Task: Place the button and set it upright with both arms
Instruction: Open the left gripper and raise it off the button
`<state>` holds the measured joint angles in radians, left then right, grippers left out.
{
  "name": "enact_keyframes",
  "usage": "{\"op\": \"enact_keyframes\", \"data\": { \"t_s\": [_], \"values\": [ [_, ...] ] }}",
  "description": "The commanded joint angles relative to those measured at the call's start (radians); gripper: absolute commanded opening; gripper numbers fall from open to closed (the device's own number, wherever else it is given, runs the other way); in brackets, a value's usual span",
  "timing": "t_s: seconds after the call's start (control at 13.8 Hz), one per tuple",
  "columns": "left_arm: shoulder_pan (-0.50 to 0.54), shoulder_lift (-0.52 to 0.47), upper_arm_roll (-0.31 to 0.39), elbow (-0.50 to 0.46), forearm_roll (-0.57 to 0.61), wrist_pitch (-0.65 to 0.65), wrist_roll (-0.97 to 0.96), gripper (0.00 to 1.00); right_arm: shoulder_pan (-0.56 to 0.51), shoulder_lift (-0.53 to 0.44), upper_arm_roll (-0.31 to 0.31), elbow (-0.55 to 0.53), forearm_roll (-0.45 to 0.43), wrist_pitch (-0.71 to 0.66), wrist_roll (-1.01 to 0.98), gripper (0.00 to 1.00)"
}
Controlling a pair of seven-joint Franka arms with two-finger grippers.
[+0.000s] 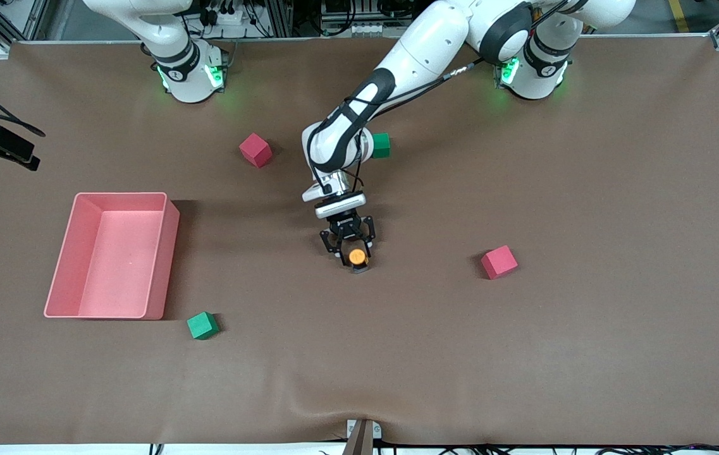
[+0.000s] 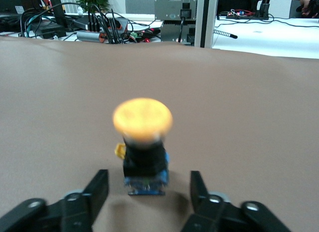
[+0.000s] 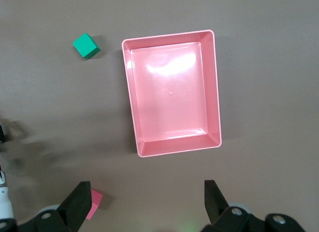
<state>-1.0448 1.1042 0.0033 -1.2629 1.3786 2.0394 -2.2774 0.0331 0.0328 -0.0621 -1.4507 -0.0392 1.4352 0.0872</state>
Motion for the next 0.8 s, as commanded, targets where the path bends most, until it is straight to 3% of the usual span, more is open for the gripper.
{"op": "enact_keyframes", "data": {
  "t_s": [0.0, 0.36, 0.73],
  "values": [
    [-0.017, -0.012, -0.008, 0.028, -0.071, -0.007, -0.013, 1.0, -0.015, -0.005, 0.008, 0.004, 0.021, -0.01, -0.001, 1.0],
    [-0.046, -0.116, -0.017, 0.03, -0.318, -0.022, 0.073, 1.0, -0.015, -0.005, 0.008, 0.004, 0.021, -0.01, 0.0, 1.0],
    [-0.035, -0.311, -0.016, 0.03, -0.623, -0.051, 0.272, 1.0, -0.01, -0.005, 0.01, 0.004, 0.021, -0.01, 0.0, 1.0]
  ]
}}
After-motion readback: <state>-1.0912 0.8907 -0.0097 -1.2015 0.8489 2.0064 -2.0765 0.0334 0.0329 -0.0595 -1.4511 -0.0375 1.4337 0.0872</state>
